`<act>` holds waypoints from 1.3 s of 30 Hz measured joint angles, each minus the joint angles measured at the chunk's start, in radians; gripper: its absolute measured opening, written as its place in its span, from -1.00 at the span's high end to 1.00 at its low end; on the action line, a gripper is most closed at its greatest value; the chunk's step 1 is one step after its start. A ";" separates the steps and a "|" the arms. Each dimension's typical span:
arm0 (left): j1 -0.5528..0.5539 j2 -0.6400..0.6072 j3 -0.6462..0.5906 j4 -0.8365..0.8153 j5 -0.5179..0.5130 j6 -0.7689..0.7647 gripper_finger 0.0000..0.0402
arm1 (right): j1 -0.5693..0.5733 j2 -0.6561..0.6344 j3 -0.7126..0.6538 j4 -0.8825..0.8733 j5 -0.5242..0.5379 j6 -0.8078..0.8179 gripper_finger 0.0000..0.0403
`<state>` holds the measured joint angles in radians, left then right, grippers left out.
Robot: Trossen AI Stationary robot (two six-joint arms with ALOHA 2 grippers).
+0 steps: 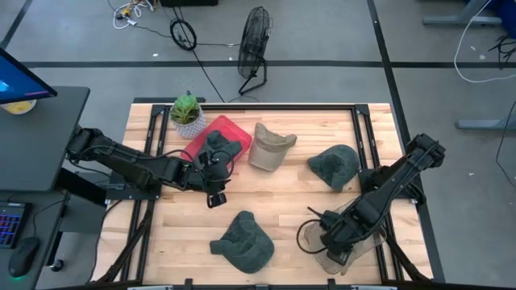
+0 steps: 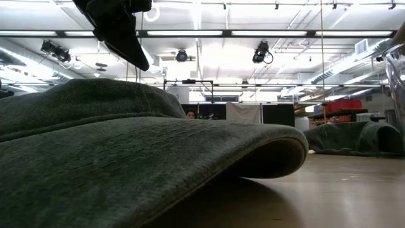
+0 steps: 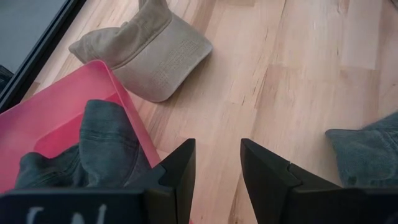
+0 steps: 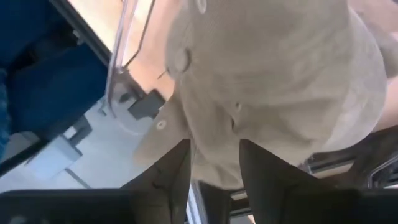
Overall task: Pick & Place hat
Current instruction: Put the bottom gray cap into the transparent bin, then put the gray cap into the transparent bin
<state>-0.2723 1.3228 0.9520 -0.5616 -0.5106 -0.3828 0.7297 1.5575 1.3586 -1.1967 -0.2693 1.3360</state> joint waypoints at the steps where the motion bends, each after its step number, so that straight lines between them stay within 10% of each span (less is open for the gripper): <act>1: 0.000 0.000 0.000 0.000 0.000 0.000 0.35 | 0.003 -0.009 0.000 -0.002 0.005 0.006 0.32; 7: 0.000 0.000 0.000 0.000 0.000 0.000 0.35 | 0.028 -0.017 -0.010 0.001 0.179 -0.051 0.42; 16: 0.000 0.000 0.000 -0.006 0.000 0.000 0.35 | 0.034 0.001 -0.238 0.302 0.037 -0.056 0.96; 25: 0.000 0.000 0.000 -0.005 0.000 0.000 0.35 | 0.031 -0.001 -0.436 0.533 -0.023 -0.014 0.98; 39: 0.000 0.000 0.000 -0.005 0.000 0.000 0.35 | -0.023 -0.054 -0.148 0.173 -0.072 -0.063 0.99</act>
<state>-0.2726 1.3228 0.9520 -0.5662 -0.5106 -0.3829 0.7072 1.5036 1.2106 -1.0242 -0.3411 1.2731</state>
